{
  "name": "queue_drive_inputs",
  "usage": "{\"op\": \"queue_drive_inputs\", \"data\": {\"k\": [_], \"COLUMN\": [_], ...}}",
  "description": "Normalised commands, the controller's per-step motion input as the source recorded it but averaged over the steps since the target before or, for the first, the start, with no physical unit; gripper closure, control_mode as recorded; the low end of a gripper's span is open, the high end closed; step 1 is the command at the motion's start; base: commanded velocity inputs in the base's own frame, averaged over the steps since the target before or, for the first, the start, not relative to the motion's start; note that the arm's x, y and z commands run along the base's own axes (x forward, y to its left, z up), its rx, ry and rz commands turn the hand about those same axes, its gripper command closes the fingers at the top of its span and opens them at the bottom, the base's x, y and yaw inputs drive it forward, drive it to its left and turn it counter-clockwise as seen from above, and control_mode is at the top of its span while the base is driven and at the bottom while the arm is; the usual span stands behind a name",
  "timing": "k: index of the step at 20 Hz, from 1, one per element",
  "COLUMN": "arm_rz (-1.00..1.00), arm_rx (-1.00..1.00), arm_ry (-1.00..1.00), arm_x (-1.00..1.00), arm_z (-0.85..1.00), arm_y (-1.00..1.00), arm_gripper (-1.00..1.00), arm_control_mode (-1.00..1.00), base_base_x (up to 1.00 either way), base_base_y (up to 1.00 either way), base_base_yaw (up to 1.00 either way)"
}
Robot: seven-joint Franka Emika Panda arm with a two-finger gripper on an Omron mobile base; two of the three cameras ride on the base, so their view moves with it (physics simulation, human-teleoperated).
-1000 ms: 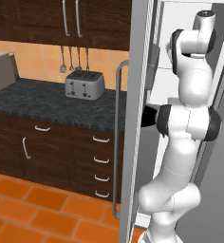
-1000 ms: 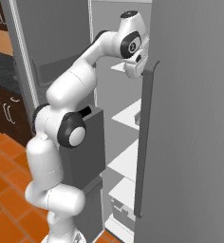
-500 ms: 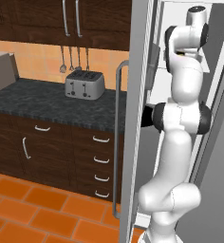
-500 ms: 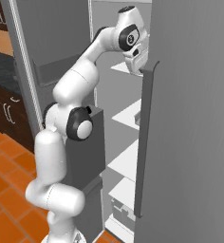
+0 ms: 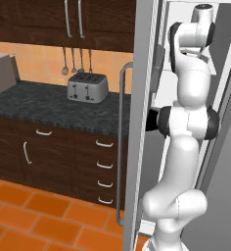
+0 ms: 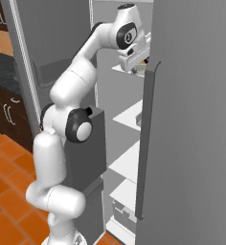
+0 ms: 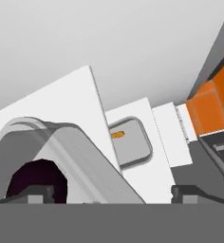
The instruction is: Take the meat container that has the shrimp and place it on the second highest rack of the freezer. Then take the vegetable container that has the eggplant and lemon and place it on the highest rack of the freezer.
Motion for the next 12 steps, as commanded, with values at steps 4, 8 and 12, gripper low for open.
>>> {"op": "queue_drive_inputs", "data": {"k": [4, 8, 12], "arm_rz": [0.1, 0.04, 0.01], "arm_rx": [-0.06, -0.01, -0.02], "arm_ry": [-0.42, -0.75, -0.87], "arm_x": [-0.48, -0.11, -0.85], "arm_z": [-0.44, -0.91, -0.13], "arm_y": [0.34, -0.01, 0.29], "arm_gripper": [-1.0, -1.0, -1.0], "arm_control_mode": [-1.0, -1.0, -1.0], "base_base_x": [0.0, 0.0, 0.0], "base_base_y": [0.0, 0.0, 0.0], "base_base_yaw": [0.0, 0.0, 0.0]}}
